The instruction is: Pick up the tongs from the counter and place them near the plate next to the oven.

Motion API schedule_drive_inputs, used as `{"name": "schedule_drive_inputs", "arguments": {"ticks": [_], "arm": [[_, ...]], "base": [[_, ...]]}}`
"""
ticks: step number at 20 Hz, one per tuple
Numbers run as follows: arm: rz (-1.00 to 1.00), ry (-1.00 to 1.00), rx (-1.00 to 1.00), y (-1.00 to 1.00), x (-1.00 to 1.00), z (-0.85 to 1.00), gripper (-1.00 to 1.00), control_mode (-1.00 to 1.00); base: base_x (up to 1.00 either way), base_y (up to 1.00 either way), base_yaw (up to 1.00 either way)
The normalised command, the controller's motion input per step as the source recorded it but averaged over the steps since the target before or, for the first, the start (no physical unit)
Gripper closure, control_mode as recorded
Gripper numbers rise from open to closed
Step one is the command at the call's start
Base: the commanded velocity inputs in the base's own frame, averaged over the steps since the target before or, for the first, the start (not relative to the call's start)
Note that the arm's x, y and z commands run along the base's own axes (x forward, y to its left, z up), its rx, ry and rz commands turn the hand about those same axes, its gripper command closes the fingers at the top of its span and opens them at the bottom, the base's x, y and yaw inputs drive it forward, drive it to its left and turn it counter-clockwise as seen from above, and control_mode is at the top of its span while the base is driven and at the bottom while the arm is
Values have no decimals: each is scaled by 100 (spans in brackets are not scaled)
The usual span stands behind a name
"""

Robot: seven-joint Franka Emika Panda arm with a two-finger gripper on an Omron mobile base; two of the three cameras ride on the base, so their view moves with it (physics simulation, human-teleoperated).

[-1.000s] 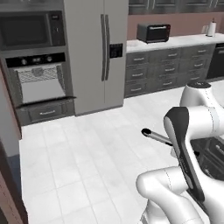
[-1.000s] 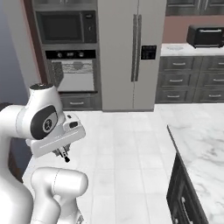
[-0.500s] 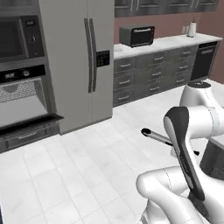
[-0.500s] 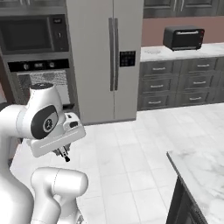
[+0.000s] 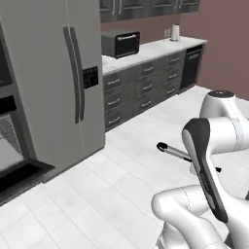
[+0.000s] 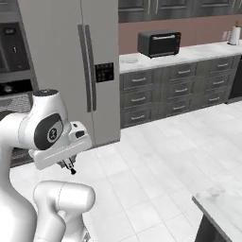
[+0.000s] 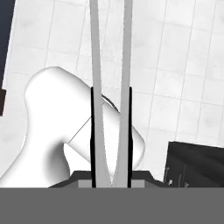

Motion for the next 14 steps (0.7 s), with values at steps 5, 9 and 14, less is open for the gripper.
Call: {"name": "schedule_drive_inputs", "arguments": {"ticks": [5, 9, 14], "arm": [[0, 0, 0, 0, 0, 0, 100, 100], [0, 0, 0, 0, 0, 0, 100, 100], [0, 0, 0, 0, 0, 0, 100, 100]], "base": [[100, 56, -46], [100, 46, -46], [100, 31, -39]]}}
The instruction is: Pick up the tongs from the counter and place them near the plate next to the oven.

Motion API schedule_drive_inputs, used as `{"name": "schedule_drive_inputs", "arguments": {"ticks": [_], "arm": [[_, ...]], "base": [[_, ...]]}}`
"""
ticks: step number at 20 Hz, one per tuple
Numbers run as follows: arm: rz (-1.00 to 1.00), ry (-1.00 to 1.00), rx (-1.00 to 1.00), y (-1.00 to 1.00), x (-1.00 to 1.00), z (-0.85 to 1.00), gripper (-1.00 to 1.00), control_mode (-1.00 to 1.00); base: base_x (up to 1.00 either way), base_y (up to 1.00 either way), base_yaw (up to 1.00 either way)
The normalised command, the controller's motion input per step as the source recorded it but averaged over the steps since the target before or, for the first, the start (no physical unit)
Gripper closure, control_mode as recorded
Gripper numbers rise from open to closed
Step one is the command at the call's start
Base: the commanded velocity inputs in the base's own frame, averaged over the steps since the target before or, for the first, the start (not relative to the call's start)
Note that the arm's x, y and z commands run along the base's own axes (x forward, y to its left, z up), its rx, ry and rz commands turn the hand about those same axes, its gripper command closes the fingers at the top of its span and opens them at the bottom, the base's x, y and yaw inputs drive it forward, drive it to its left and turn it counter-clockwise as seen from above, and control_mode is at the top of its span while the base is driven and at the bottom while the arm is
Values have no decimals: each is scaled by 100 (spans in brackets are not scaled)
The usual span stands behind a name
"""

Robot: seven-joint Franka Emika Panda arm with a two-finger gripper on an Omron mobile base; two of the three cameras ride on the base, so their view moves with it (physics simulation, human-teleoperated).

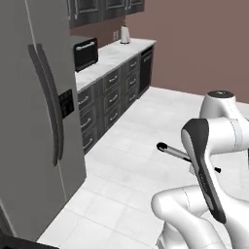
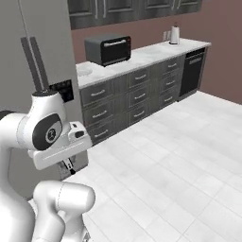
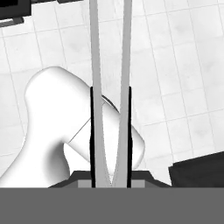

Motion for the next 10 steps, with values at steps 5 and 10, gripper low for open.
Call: {"name": "schedule_drive_inputs", "arguments": {"ticks": [5, 10], "arm": [[0, 0, 0, 0, 0, 0, 100, 100], [0, 0, 0, 0, 0, 0, 100, 100]], "base": [[100, 9, -24], [100, 0, -10]]}}
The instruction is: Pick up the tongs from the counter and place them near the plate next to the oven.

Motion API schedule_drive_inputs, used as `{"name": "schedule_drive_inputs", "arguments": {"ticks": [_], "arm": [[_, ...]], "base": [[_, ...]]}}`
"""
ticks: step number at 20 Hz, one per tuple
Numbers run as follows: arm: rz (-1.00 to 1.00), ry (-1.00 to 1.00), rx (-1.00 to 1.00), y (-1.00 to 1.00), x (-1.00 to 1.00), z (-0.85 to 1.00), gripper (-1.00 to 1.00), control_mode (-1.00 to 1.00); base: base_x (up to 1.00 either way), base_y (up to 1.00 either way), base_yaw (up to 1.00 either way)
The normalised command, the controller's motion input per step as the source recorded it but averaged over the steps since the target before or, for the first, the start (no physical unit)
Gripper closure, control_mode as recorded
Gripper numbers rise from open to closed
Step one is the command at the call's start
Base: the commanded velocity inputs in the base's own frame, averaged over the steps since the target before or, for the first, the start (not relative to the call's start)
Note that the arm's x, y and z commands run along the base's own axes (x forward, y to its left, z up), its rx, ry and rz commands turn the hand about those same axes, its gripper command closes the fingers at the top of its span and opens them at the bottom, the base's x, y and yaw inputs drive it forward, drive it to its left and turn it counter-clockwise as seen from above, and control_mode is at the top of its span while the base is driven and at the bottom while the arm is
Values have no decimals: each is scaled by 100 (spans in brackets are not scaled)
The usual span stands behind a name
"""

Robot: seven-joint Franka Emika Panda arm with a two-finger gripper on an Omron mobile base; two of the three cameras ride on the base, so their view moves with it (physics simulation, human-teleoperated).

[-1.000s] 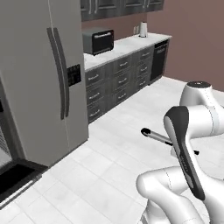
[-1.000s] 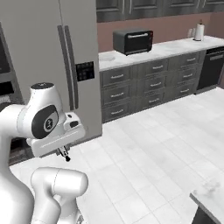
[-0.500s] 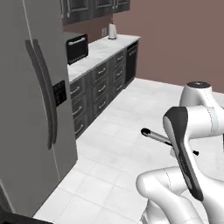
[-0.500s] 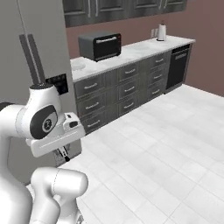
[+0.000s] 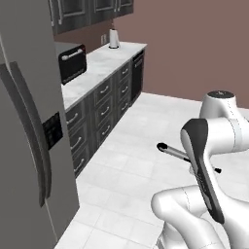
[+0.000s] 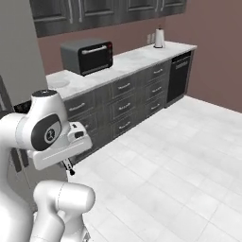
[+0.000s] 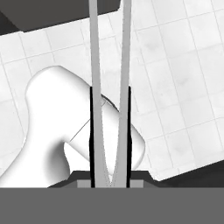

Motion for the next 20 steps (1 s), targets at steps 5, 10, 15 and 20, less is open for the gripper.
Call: {"name": "schedule_drive_inputs", "arguments": {"ticks": [5, 10, 15, 20], "arm": [[0, 0, 0, 0, 0, 0, 100, 100], [0, 0, 0, 0, 0, 0, 100, 100], [0, 0, 0, 0, 0, 0, 100, 100], [0, 0, 0, 0, 0, 0, 100, 100]], "base": [[100, -5, -2], [100, -19, 23], [100, -45, 37], [100, -44, 52]]}}
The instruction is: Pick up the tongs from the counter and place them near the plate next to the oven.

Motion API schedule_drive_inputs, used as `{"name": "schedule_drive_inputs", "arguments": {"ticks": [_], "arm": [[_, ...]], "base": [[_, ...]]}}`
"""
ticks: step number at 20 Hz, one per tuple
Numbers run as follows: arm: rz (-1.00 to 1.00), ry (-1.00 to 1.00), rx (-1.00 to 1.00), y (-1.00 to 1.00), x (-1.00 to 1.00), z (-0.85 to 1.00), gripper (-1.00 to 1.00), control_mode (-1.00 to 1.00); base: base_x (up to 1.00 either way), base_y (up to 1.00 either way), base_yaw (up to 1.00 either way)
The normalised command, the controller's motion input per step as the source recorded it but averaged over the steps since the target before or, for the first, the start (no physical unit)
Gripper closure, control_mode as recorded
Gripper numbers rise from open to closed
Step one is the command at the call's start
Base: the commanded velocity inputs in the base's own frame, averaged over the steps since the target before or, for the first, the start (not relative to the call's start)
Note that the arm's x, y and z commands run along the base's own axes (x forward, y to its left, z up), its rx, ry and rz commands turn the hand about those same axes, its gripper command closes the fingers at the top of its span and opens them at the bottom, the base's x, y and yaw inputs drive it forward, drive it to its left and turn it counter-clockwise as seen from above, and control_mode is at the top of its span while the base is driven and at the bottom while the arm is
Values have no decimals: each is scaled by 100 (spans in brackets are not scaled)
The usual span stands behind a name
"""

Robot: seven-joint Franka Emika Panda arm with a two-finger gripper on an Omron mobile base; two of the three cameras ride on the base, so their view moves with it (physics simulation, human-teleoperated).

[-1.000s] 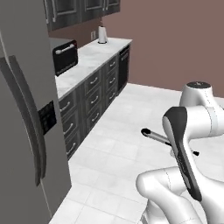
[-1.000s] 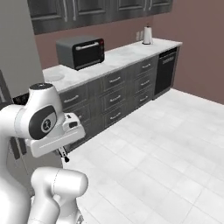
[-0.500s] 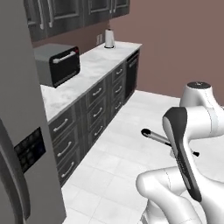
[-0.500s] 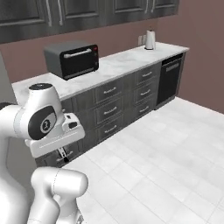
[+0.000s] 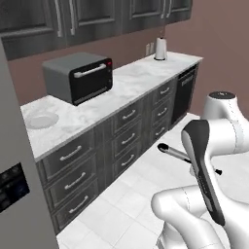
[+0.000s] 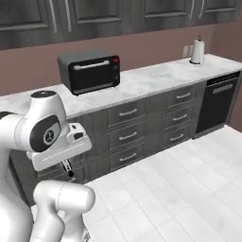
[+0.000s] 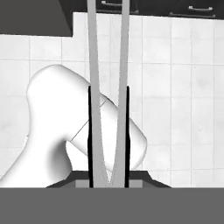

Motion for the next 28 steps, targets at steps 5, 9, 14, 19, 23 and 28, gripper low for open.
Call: {"name": "schedule_drive_inputs", "arguments": {"ticks": [5, 9, 14, 19, 23, 28], "arm": [[0, 0, 0, 0, 0, 0, 100, 100], [0, 0, 0, 0, 0, 0, 100, 100], [0, 0, 0, 0, 0, 0, 100, 100], [0, 0, 0, 0, 0, 0, 100, 100], [0, 0, 0, 0, 0, 0, 100, 100], [0, 0, 0, 0, 0, 0, 100, 100]], "base": [[99, -43, 61], [86, -40, 68], [41, -42, 65], [31, -57, 47], [26, -20, 23], [59, 0, 2]]}}
